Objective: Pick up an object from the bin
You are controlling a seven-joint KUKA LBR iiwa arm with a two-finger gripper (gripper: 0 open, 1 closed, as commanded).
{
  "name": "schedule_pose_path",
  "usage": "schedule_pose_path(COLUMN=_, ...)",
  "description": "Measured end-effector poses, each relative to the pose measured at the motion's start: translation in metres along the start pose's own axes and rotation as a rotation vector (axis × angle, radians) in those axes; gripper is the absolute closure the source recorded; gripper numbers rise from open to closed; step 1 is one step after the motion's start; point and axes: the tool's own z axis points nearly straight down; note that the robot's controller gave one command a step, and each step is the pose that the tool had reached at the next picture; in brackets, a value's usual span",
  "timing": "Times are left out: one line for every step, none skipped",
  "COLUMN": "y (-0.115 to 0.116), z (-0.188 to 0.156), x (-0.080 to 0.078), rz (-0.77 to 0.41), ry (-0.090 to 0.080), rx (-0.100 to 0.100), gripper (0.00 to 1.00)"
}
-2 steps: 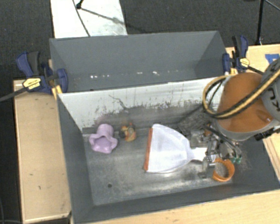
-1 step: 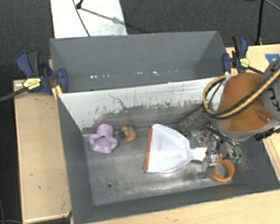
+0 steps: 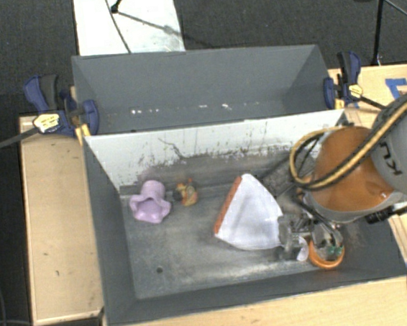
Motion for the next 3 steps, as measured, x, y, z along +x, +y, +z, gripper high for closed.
schedule_pose_path(y=0.000, z=0.000, x=0.000, rz=0.000, ry=0.000, rx=0.000, gripper=1.00)
schedule_pose_path(y=-0.008, z=-0.007, x=0.001, rz=-0.089, ry=0.004, rx=-0.002, gripper=1.00)
schedule_pose_path(y=-0.013, z=-0.010, x=-0.017, rz=-0.204, ry=0.006, rx=0.001, gripper=1.00)
